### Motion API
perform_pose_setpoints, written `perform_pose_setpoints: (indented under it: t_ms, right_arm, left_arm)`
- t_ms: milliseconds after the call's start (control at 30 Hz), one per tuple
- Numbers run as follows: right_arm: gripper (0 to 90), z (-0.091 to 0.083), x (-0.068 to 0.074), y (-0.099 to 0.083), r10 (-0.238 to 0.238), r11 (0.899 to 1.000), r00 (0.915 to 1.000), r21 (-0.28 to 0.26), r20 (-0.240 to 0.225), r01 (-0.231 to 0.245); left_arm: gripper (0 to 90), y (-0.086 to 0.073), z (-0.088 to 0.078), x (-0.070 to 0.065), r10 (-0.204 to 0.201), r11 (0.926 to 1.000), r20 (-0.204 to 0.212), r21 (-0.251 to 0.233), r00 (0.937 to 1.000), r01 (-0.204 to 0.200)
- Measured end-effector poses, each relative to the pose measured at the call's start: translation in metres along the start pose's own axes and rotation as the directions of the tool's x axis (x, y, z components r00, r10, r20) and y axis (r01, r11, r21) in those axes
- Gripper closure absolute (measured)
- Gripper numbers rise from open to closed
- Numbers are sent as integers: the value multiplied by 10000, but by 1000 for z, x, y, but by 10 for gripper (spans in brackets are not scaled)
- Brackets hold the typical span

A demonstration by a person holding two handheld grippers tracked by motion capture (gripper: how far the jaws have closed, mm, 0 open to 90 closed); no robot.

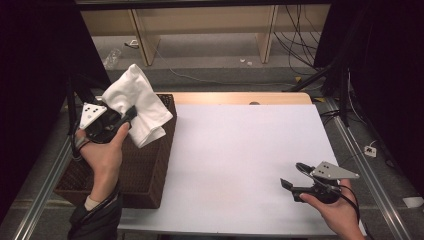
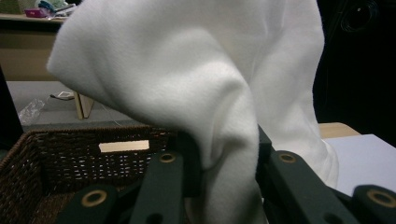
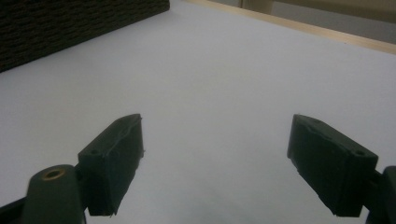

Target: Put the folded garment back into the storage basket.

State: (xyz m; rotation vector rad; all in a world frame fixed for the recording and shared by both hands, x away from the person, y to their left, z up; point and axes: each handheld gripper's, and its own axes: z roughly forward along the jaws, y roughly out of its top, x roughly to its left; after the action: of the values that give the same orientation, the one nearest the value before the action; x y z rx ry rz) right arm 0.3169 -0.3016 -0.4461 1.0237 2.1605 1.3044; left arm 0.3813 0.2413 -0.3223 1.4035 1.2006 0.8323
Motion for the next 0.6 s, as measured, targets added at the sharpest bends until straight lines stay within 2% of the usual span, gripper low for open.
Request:
perform_pose_setpoints:
  t_ms: [600]
  right_arm:
    - [190,0,0,0,-2,10000,10000,14,1,2]
  left_arm:
    - [738,-1,1,1,-29,10000,-30,36,10000,29]
